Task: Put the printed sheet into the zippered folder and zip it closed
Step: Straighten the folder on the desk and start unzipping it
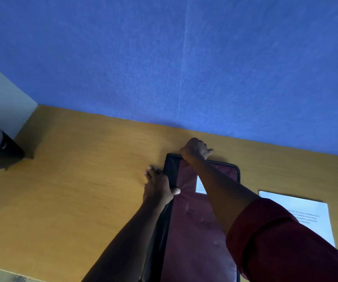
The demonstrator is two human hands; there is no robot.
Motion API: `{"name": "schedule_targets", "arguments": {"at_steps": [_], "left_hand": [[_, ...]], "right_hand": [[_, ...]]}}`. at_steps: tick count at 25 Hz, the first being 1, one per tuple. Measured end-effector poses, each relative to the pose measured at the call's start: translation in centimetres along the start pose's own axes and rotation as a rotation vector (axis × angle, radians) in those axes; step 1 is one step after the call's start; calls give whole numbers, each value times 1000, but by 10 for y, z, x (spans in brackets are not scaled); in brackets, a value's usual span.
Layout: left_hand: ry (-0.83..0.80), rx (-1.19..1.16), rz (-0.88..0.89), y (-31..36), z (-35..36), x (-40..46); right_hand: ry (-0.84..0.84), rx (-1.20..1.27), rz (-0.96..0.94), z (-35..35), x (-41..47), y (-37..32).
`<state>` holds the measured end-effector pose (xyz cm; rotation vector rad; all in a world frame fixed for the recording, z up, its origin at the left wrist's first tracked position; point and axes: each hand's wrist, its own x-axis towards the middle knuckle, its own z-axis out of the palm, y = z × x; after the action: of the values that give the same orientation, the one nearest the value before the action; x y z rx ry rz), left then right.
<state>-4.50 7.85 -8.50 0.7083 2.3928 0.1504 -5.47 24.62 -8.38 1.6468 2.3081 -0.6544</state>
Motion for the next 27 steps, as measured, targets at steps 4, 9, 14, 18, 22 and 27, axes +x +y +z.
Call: {"name": "schedule_targets", "arguments": {"at_steps": [4, 9, 14, 18, 22, 27], "left_hand": [[6, 4, 6, -1, 1, -1], [13, 22, 17, -3, 2, 1], [17, 46, 30, -4, 4, 2], [22, 58, 35, -5, 4, 2], [31, 70, 37, -4, 4, 1], [30, 71, 39, -4, 6, 2]], "right_hand": [[51, -1, 50, -15, 10, 34], [77, -12, 131, -32, 22, 90], [89, 28, 216, -50, 28, 149], [49, 127, 293, -49, 24, 181], [70, 191, 217, -52, 20, 202], [38, 195, -266, -57, 11, 224]]}}
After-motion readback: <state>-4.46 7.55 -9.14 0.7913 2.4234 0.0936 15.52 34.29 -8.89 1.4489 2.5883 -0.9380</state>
